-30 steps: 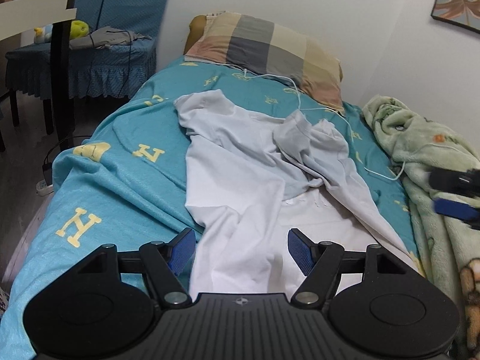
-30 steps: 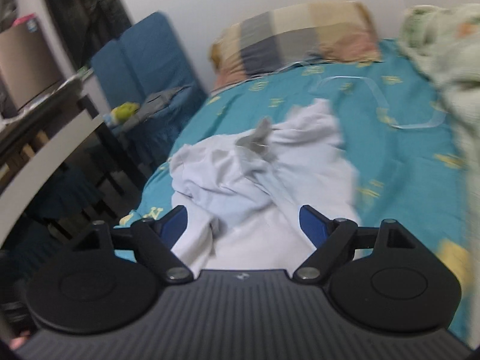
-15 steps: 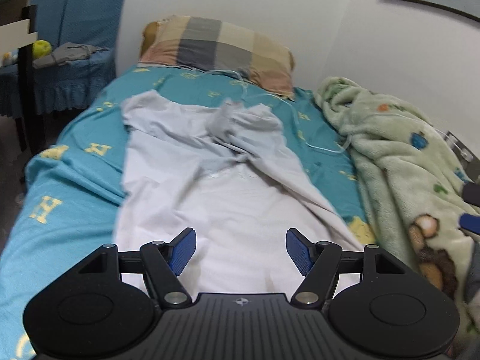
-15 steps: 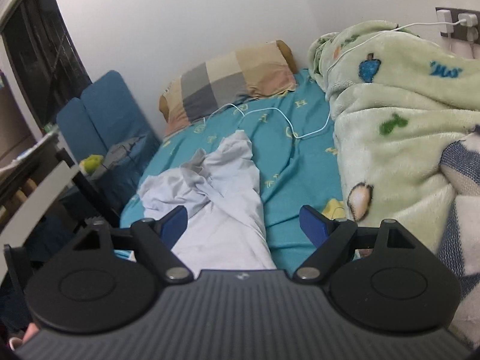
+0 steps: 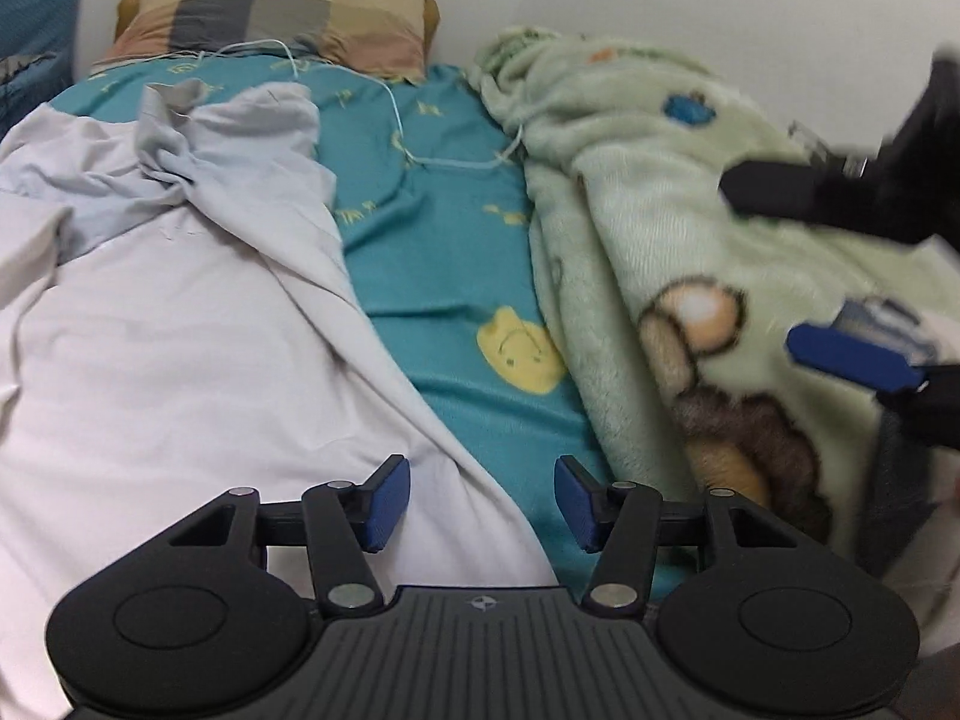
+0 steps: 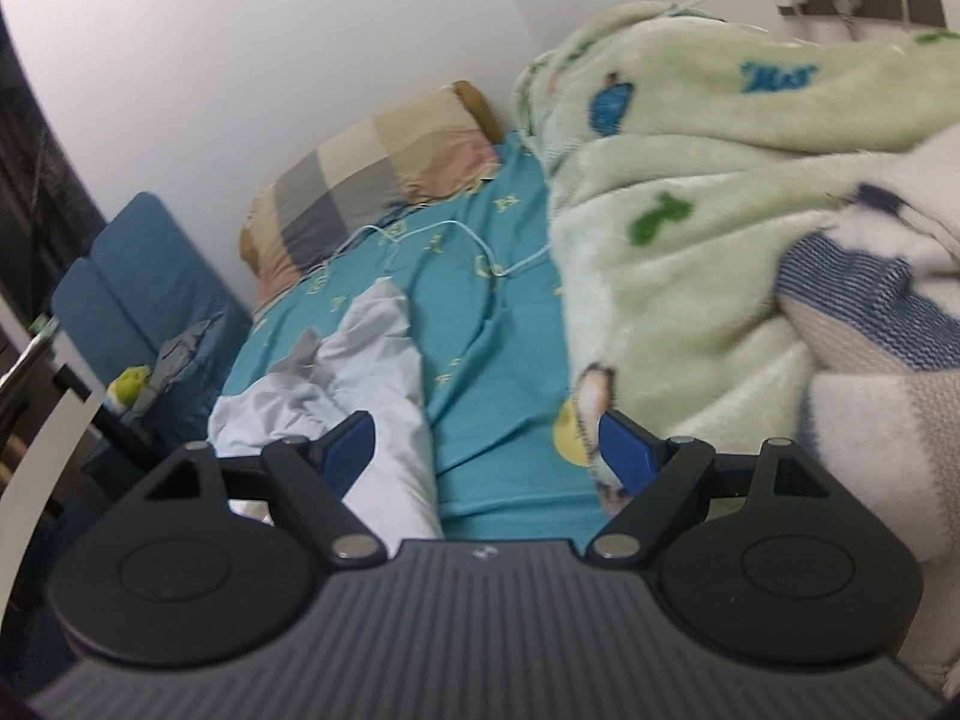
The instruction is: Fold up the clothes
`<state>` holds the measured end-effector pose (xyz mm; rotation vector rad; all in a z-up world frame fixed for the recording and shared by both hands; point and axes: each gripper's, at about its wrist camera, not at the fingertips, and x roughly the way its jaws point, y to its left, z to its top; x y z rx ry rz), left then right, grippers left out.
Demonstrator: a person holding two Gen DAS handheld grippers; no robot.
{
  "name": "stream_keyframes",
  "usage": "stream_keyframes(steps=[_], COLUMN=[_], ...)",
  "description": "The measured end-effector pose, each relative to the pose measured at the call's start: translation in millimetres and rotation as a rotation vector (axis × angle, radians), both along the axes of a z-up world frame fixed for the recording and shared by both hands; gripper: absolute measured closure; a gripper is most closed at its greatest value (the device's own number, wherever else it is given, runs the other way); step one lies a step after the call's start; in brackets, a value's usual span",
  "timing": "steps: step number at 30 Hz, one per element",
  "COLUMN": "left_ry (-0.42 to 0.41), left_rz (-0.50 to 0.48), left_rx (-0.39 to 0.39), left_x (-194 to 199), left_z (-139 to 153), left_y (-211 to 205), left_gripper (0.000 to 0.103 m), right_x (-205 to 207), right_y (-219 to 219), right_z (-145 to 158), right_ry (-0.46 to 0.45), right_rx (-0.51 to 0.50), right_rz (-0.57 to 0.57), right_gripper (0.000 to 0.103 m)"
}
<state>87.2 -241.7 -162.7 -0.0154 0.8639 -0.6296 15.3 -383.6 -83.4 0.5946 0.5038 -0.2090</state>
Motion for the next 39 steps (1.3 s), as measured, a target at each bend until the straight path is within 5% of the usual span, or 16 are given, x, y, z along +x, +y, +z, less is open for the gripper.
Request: stream_keyframes(steps=[3,6,10,15,18,24,27,34,39], left_ry=[-0.002,0.041,0.127,0.250,0.241,0.290,0.299,0.285,0.326], left_rz=[0.007,0.020,0.022,0.045,0.095,0.201,0.212,0.218,0.203], left_rx=[0.049,0.006,-0.089,-0.200,-0.167,-0.081,-0.112,-0.114,-0.192], left_x=[7.6,16.7,27.8,50.0,63.2,86.3,89.3,66.6,29.4], left_z=[-13.5,-12.1,1.5,24.3,30.6,-4.5,-10.0,17.9,33.4], left_y=[-3.4,13.1,46.1,102.5,134.9,173.1,178.0,183.9,190.5], left_gripper=[0.076,0.096,0.099,0.099,0.099,0.099,0.098,0.058,0.051], right_x=[3.8,7.0,9.3,11.5,15.1,23.3,26.6,26.3,24.1], right_y=[-1.1,0.4,3.4,12.2,15.0,23.9,28.5,28.4,24.3], right_z=[-5.5,-8.1,-9.3,-6.9,-8.3,-13.5,-15.7,-17.9,-18.3], right_ry=[0.014,0.021,0.028,0.033,0.043,0.079,0.097,0.105,0.093], right_rx=[-0.003,0.005,0.018,-0.020,-0.018,-0.027,-0.042,-0.023,0.016], right_rz=[-0.002,0.010,0.031,0.063,0.075,0.104,0.114,0.130,0.129], right_gripper=[0.020,0.020,0.020,0.020,0.020,0.020,0.020,0.020,0.020])
